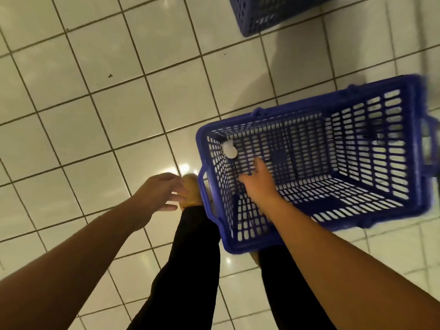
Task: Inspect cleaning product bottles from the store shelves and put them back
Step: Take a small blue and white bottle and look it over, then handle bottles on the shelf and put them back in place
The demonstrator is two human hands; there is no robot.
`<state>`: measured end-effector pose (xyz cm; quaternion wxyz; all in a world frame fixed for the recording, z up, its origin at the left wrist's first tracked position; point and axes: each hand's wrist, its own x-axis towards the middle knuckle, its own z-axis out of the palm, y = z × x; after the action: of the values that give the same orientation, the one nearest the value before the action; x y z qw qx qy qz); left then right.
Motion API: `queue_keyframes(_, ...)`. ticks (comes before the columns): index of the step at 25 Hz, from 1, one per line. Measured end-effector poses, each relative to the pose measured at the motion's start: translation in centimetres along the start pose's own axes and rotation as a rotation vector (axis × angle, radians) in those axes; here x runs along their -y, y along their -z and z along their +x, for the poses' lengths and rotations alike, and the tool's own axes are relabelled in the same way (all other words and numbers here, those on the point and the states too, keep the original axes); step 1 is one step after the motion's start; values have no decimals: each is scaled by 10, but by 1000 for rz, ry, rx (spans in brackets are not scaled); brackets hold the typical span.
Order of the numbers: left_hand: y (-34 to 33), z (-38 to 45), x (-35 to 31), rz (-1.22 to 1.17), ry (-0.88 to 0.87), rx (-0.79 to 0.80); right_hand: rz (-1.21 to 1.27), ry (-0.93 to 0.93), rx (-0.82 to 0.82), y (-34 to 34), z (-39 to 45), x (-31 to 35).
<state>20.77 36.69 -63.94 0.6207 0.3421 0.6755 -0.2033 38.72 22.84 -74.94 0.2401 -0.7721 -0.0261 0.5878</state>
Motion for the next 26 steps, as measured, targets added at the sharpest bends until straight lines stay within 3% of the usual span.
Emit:
queue_keyframes(4,-16,-112,-10,80,-36,46,123,-15,-52,77,-115,23)
queue_keyframes(8,-21,-245,-44,116,-234,74,465,44,-214,156,-273,45)
queue_keyframes(13,-53,-367,-59,200,-421,218,678,173,-396,201,-450,41)
queue_keyframes(18,-106,-445,-12,673,-480,400,860,181,-689,192,-599,-40)
queue_keyframes(22,-179,-504,27,752,-586,502,1042,196,-933,182,-693,-126)
queue_keyframes(26,-285,-568,72,915,-649,732,1241,164,-1155,178,-778,-234)
